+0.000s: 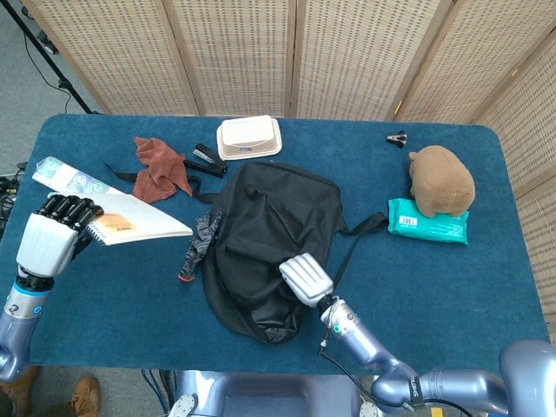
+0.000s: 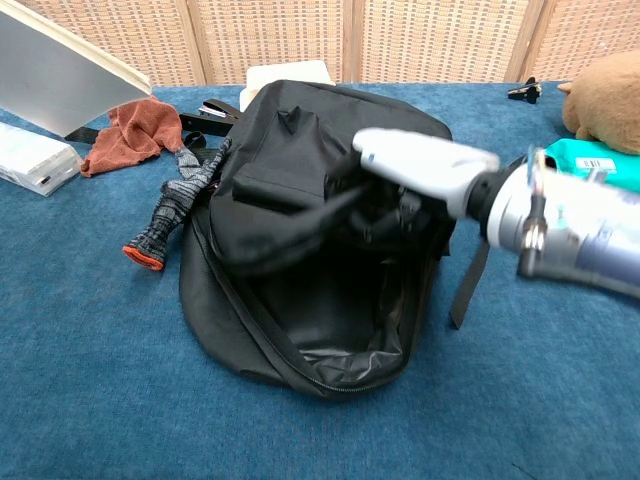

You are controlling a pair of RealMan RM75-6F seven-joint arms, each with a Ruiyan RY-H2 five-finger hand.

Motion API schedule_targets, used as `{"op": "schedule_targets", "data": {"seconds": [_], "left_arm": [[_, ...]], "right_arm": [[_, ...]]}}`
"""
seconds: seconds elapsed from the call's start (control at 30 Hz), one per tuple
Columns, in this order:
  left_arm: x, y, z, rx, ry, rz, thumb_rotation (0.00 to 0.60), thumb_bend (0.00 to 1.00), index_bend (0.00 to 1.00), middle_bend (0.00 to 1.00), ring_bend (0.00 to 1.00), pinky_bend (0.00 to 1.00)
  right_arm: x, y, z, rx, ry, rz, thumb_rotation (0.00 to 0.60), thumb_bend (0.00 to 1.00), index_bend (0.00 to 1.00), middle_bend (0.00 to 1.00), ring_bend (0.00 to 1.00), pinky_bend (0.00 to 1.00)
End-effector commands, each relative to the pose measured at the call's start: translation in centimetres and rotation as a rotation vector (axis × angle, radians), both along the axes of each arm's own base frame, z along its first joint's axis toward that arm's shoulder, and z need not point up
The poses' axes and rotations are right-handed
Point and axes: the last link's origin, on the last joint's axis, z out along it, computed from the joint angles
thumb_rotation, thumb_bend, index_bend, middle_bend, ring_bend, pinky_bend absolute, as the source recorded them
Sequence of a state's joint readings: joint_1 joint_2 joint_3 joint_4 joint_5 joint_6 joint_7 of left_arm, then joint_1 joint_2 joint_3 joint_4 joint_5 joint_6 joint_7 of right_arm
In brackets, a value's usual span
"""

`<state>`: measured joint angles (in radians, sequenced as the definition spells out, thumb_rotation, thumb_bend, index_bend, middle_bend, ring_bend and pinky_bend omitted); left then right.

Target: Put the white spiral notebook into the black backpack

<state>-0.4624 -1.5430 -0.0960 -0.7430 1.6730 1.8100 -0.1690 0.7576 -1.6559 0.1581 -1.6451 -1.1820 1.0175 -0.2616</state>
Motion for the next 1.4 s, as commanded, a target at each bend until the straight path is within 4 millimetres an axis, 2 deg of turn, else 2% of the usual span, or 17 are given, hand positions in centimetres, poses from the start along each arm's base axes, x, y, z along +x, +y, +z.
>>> {"op": "schedule_targets", "data": {"seconds": [0.03,0.17,0.6,0.77,0.93,1.13,1.3,1.4], "left_arm": [[0.3,-0.8,-0.4,-0.018,-0.041,-0.068,0.6,0.5,0.78,0.62,0.5,0.51],[0.8,-2.3,-1.4,-0.086,-0.073,-0.171,0.6,0.5,0.79,0.63,0.5,0.51],[3.5,-5.2,-6.0,-0.282,-0.167,-0.443,0.6,0.5,0.79,0.63,0.5,0.51],[4.9,-5.5,-7.8,-0.303,-0.181,-0.509,0.6,0.5,0.79,0.63,0.5,0.52],[7.4,-5.8,-10.6,-0.332,-0.18,-0.597,0.6,0.5,0.79,0.63,0.5,0.52],[9.7,-5.6,-12.6,-0.343,-0.143,-0.678,0.6,0.5,0.79,0.63,0.5,0.51],[10.8,-5.5,-14.0,-0.353,-0.09,-0.712,0.6,0.5,0.79,0.63,0.5,0.52],[11.3,-5.4,-15.6,-0.388,-0.039,-0.707,0.6,0.5,0.79,0.63,0.5,0.52]], "right_arm": [[0.0,-0.9,1.2,-0.006,-0.048,-0.053,0.6,0.67,0.61,0.57,0.53,0.63],[0.1,-2.2,2.8,-0.001,-0.091,-0.13,0.6,0.67,0.62,0.58,0.53,0.63],[-0.2,-4.9,5.6,0.07,-0.129,-0.333,0.6,0.67,0.62,0.58,0.53,0.63],[0.1,-4.9,6.2,0.108,-0.129,-0.357,0.6,0.67,0.62,0.58,0.53,0.63],[0.3,-4.8,6.7,0.152,-0.134,-0.383,0.6,0.67,0.62,0.59,0.53,0.63],[0.5,-4.7,7.2,0.187,-0.146,-0.4,0.6,0.67,0.62,0.59,0.53,0.63],[0.4,-4.8,7.7,0.2,-0.145,-0.402,0.6,0.67,0.62,0.59,0.53,0.63],[0.1,-4.9,8.0,0.199,-0.146,-0.408,0.6,0.67,0.62,0.59,0.54,0.63]]}}
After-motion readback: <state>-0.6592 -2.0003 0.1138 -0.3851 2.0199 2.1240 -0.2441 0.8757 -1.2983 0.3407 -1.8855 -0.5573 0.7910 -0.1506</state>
